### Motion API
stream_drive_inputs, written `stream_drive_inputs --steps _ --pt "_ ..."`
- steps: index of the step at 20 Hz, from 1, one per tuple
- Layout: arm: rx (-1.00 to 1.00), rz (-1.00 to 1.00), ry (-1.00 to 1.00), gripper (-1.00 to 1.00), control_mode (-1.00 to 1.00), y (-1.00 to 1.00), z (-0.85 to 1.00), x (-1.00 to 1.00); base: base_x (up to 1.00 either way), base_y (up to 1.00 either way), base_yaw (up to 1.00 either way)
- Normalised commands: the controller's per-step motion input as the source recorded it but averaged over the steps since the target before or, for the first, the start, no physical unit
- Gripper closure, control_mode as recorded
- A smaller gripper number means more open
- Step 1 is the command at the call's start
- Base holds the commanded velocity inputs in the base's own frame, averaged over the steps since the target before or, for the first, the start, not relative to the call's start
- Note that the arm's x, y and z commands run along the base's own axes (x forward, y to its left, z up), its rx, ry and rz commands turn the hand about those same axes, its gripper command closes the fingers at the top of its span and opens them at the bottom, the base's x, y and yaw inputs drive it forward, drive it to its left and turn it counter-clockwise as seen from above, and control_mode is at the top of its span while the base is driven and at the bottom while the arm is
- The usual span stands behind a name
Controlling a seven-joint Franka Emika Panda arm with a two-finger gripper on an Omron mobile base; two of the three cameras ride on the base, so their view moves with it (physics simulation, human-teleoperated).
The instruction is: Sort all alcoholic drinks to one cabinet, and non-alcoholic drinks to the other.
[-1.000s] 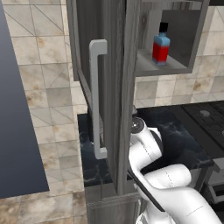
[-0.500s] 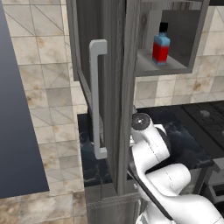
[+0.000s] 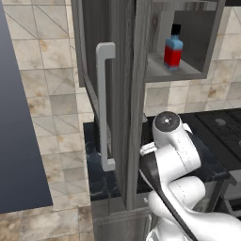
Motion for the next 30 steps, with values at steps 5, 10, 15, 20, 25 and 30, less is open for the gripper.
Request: stream_drive_inputs --steps 5,10,15,20,25,30 --pt "-0.03 0.18 -0.19 1.00 -1.00 -0.40 0.09 -0.61 0.00 0.00 0.00" --pt "-0.01 0.20 -0.32 1.00 -1.00 -0.38 0.03 -0.46 0.00 0.00 0.00" --pt "0.00 0.20 -0.34 1.00 -1.00 -0.36 0.03 -0.32 0.00 0.00 0.00" --pt "0.00 0.19 -0.31 1.00 -1.00 -0.32 0.02 -0.32 0.00 0.00 0.00" --pt "0.00 0.11 -0.22 1.00 -1.00 -0.26 0.06 -0.35 0.00 0.00 0.00" --pt "0.02 0.05 -0.12 1.00 -1.00 -0.19 0.16 -0.33 0.00 0.00 0.00"
